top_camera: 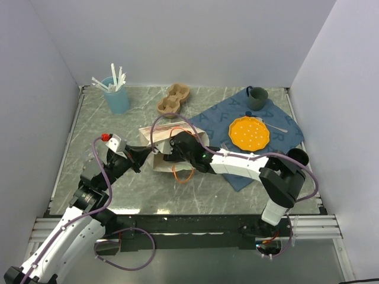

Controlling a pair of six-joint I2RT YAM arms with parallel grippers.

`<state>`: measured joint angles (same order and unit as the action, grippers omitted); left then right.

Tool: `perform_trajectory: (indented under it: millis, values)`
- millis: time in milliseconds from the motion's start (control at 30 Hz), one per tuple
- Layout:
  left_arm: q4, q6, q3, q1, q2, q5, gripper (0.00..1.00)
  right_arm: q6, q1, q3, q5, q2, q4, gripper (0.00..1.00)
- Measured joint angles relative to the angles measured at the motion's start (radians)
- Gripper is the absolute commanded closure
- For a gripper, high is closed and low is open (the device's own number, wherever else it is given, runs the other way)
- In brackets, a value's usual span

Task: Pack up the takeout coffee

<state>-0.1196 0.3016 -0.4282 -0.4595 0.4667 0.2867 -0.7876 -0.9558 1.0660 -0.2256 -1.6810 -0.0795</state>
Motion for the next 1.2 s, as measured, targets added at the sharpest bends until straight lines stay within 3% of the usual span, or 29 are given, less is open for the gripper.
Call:
perform_trajectory:
  millis: [900, 1200]
  values:
    - [0.032, 0.057, 0.002, 0.003, 0.008, -0.079, 0.99, 0.047, 0.036, 0.058, 0.002, -0.126, -0.123, 0.46]
    - [0.034, 0.064, 0.002, 0.005, 0.009, -0.095, 0.99, 0.051, 0.036, 0.073, 0.002, -0.140, -0.121, 0.19]
